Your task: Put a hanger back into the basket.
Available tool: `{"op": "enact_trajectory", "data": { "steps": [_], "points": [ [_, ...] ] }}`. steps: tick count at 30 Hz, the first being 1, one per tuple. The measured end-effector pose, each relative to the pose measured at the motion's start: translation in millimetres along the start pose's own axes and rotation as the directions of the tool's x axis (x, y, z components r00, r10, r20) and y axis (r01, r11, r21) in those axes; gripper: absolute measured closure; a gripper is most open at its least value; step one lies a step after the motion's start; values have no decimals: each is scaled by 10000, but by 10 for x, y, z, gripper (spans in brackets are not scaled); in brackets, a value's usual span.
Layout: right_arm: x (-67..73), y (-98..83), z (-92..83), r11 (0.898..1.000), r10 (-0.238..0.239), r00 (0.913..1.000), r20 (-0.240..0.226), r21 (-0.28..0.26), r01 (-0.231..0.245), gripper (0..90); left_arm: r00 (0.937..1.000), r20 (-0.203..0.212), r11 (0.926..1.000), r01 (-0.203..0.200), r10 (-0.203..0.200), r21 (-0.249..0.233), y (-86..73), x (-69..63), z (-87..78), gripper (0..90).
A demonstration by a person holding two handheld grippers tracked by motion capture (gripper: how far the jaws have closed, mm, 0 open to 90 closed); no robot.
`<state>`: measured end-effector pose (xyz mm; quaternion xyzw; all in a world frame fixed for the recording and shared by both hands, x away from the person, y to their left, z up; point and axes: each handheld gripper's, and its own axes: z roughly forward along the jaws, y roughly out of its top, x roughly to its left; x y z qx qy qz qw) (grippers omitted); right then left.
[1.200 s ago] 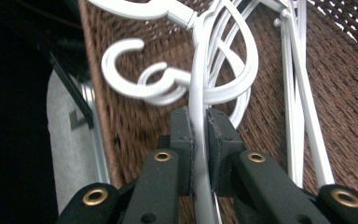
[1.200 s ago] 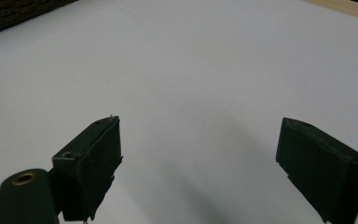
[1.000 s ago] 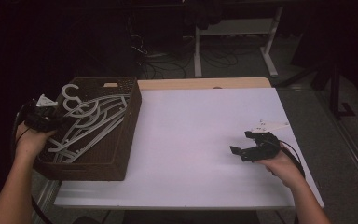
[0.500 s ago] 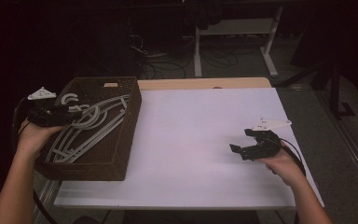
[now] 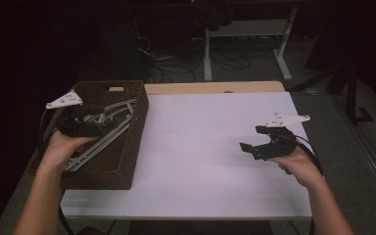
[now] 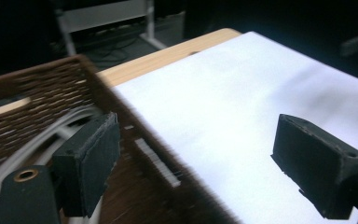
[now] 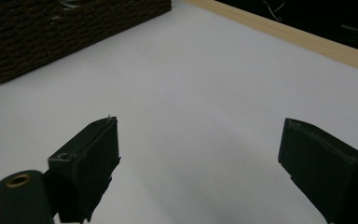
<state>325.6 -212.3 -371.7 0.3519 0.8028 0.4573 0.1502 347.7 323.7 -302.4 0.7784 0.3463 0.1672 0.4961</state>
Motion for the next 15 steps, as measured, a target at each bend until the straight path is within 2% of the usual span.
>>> {"op": "enact_trajectory", "data": {
  "steps": [1, 2, 6, 9, 10, 12, 15],
  "points": [
    [0, 0, 0, 10000, 0, 10000, 0, 0, 0, 98, 10000, 0, 10000, 0, 0, 0, 0, 0, 0, 134],
    [3, 24, -1, 10000, -27, 10000, -72, -29, 27, 84, 9996, 171, 9997, -236, 235, 47, -25, -80, 81, 134],
    [36, 114, -50, 9993, -145, 9995, -283, -357, 135, 28, 9981, 525, 9994, -335, 331, 77, -100, -182, 191, 87],
    [51, 142, -101, 9982, -188, 9994, -304, -572, 171, 18, 9963, 784, 9993, -366, 359, 87, -173, -228, 253, 26],
    [54, 145, -115, 9979, -237, 9992, -318, -616, 217, 18, 9956, 848, 9988, -431, 409, 240, -188, -242, 275, 9],
    [57, 148, -140, 9974, -247, 9991, -337, -687, 223, 17, 9940, 927, 9975, -618, 583, 344, -205, -263, 284, 0],
    [56, 140, -159, 9973, -237, 9992, -323, -704, 214, 17, 9932, 1049, 9983, -535, 507, 241, -229, -266, 273, 0]
  ]
}}
